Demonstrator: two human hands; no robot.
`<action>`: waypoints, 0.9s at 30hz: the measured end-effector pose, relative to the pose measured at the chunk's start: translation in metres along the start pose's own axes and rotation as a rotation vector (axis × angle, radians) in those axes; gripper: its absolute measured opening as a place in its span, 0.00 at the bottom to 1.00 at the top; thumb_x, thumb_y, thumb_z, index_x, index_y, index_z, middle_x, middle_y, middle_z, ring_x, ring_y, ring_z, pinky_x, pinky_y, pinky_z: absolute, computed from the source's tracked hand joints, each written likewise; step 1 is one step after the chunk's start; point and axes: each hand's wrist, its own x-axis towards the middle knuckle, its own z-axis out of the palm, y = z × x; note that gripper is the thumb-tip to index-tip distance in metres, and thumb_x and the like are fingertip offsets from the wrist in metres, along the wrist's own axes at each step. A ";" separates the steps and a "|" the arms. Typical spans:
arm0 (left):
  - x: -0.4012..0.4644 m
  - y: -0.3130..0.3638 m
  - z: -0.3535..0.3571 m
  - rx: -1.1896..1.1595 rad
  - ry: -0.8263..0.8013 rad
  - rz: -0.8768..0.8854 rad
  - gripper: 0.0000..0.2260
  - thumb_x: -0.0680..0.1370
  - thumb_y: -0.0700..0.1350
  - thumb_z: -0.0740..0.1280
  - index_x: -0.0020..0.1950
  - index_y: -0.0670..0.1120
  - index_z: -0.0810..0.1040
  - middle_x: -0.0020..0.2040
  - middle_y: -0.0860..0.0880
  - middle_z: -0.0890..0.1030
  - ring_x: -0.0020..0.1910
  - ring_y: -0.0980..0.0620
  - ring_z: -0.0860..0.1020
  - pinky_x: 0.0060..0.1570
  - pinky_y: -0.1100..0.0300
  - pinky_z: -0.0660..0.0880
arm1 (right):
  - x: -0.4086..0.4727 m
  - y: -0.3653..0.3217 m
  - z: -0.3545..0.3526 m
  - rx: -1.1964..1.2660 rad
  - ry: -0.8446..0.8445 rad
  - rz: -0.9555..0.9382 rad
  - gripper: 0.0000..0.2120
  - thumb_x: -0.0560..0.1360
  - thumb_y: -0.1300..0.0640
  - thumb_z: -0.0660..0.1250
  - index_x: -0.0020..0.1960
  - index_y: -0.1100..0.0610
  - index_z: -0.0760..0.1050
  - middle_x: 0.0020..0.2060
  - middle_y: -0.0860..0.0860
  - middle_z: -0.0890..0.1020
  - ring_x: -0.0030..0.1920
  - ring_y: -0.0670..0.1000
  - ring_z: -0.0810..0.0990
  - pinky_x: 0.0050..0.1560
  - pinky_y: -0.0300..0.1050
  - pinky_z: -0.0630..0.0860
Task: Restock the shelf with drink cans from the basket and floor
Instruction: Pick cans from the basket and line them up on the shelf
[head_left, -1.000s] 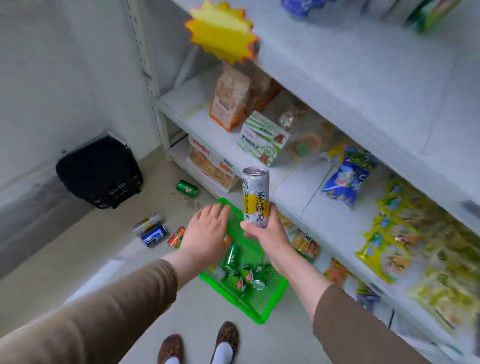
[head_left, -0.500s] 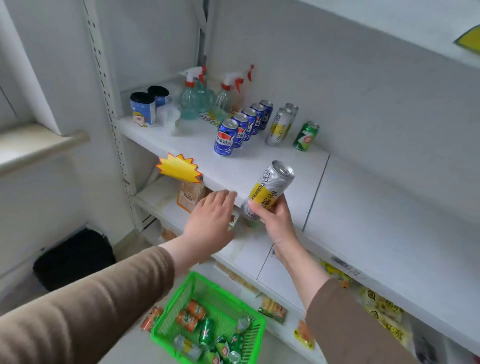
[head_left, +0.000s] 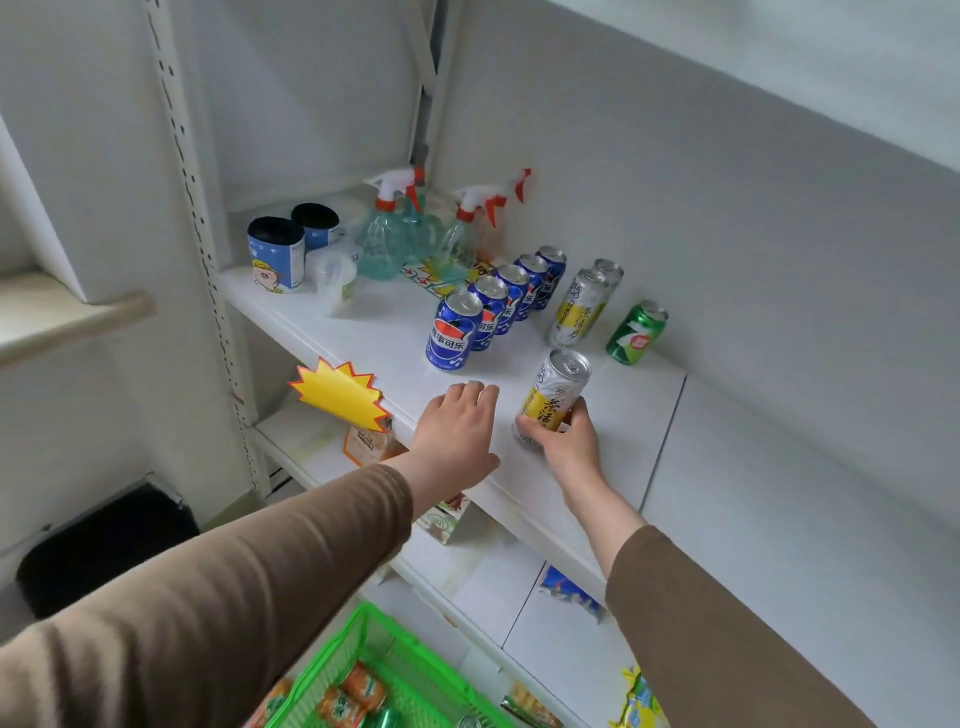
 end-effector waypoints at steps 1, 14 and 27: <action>0.007 -0.001 0.001 -0.001 -0.002 0.002 0.38 0.73 0.55 0.71 0.77 0.46 0.57 0.74 0.46 0.64 0.72 0.44 0.63 0.70 0.50 0.64 | 0.008 0.001 0.002 0.000 0.009 0.000 0.28 0.67 0.53 0.81 0.63 0.49 0.71 0.55 0.49 0.82 0.51 0.49 0.82 0.51 0.43 0.77; 0.075 -0.002 0.020 -0.042 -0.011 0.083 0.38 0.74 0.53 0.71 0.78 0.46 0.56 0.75 0.46 0.63 0.73 0.45 0.63 0.71 0.52 0.63 | 0.114 -0.004 0.033 -0.119 0.191 0.026 0.33 0.65 0.51 0.81 0.65 0.52 0.72 0.57 0.52 0.81 0.56 0.55 0.82 0.60 0.53 0.78; 0.107 -0.011 0.029 -0.028 -0.028 0.103 0.37 0.76 0.51 0.69 0.79 0.46 0.54 0.77 0.45 0.61 0.74 0.44 0.61 0.72 0.52 0.62 | 0.163 -0.018 0.038 -0.120 0.266 0.067 0.31 0.69 0.54 0.79 0.65 0.57 0.66 0.61 0.56 0.79 0.59 0.59 0.80 0.61 0.54 0.77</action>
